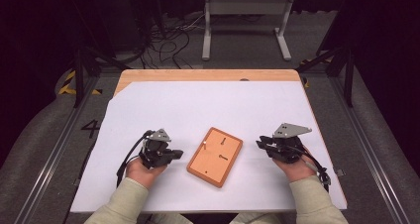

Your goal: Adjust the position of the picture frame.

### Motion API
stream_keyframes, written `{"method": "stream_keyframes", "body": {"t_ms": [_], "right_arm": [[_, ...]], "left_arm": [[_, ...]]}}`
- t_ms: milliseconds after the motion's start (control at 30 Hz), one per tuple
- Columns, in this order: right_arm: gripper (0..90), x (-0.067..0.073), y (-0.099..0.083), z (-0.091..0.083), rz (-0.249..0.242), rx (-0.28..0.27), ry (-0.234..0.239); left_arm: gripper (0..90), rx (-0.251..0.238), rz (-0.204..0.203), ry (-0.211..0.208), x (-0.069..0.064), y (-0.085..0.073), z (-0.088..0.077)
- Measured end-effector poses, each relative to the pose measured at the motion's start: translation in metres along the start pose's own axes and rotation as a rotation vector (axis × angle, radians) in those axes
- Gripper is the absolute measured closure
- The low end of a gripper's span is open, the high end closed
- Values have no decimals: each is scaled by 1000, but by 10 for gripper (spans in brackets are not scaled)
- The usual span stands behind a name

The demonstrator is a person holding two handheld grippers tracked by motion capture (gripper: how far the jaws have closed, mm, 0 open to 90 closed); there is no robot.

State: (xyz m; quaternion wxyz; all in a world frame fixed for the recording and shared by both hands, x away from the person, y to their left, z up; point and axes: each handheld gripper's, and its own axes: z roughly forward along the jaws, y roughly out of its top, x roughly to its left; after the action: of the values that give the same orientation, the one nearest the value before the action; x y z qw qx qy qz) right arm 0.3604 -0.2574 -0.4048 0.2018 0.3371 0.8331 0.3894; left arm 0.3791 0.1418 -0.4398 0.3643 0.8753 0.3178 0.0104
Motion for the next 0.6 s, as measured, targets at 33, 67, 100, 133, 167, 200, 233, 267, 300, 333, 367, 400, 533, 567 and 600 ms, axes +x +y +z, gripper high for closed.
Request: {"method": "stream_keyframes", "body": {"t_ms": [33,67,100,133,167,200,233,267,300,333,367,400,533,567,600], "right_arm": [[751,0,0,0,3,0,0],[751,-1,-1,-1,4,1,-1],[751,-1,-1,-1,4,2,-3],[751,-1,-1,-1,4,4,-2],[751,-1,-2,-1,5,5,-2],[751,-1,-2,-2,5,5,-2],[751,-1,-2,-2,5,5,-3],[749,-2,-2,-2,7,4,-3],[747,-2,-2,-2,10,2,-3],[745,-2,-2,-3,14,0,-2],[746,-2,-2,-3,15,-2,-1],[745,-2,-2,-3,17,-3,-1],[745,-3,-1,-4,19,-3,-4],[745,-3,-1,-5,19,-3,-5],[745,-3,-1,-5,20,-3,-4]], "left_arm": [[898,13,4,-9,-1,0,3],[898,25,7,-15,-2,1,5],[898,37,16,-18,-4,1,8],[898,49,31,-26,-4,2,9],[898,55,27,-34,-6,2,11],[898,66,31,-42,-7,3,12],[898,81,38,-46,-8,3,15],[898,93,42,-46,-9,4,16],[898,103,44,-45,-10,3,18],[898,107,46,-40,-11,4,18],[898,110,45,-41,-11,4,17],[899,111,43,-46,-10,4,17],[899,115,39,-48,-10,4,17],[899,114,37,-54,-10,4,17],[899,110,34,-59,-9,4,17]]}}
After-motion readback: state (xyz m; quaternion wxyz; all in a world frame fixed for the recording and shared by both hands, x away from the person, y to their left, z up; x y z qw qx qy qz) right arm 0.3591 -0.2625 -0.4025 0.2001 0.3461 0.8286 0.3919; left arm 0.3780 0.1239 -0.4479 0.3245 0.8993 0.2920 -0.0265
